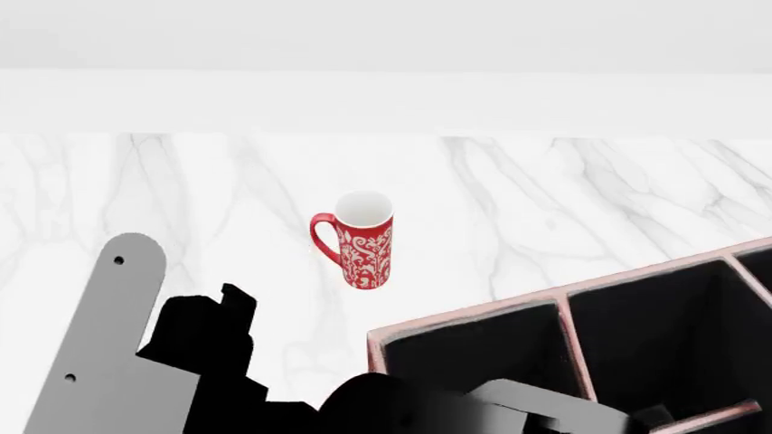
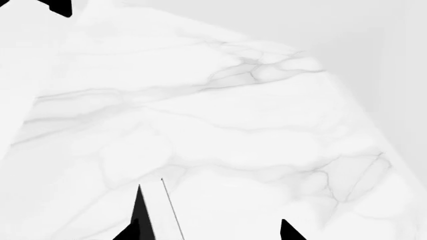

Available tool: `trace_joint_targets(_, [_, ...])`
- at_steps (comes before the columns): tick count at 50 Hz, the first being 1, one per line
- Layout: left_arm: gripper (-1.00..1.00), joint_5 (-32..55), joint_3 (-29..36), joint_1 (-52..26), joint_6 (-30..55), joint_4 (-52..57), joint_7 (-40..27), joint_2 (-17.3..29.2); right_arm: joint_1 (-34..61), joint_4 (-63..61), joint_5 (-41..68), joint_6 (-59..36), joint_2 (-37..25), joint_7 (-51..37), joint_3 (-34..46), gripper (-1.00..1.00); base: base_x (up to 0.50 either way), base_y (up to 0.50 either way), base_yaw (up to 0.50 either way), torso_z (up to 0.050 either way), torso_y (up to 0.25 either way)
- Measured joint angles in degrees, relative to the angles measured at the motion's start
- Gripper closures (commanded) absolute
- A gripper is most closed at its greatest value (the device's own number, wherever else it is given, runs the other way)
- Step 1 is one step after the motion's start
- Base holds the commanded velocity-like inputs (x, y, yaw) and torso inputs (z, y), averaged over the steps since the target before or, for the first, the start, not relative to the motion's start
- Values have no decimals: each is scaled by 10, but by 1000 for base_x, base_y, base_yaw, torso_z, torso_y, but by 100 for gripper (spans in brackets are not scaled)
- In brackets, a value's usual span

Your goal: Pick up the book and place it in the right compartment of the caddy.

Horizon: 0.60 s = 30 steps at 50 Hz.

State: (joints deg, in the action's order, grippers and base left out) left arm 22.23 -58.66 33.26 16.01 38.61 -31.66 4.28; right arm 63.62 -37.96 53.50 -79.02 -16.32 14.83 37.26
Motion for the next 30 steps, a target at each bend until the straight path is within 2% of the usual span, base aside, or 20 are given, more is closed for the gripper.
trace_joint_targets(14, [-100, 3, 0, 3, -3, 0, -3, 2, -9, 18, -10, 17, 4, 0, 37, -100, 0, 0, 0, 0, 0])
trace_joint_targets(30, [-100, 2, 6, 4, -6, -4, -6, 3, -16, 48, -57, 48, 15, 2, 118, -100, 0, 0, 0, 0, 0])
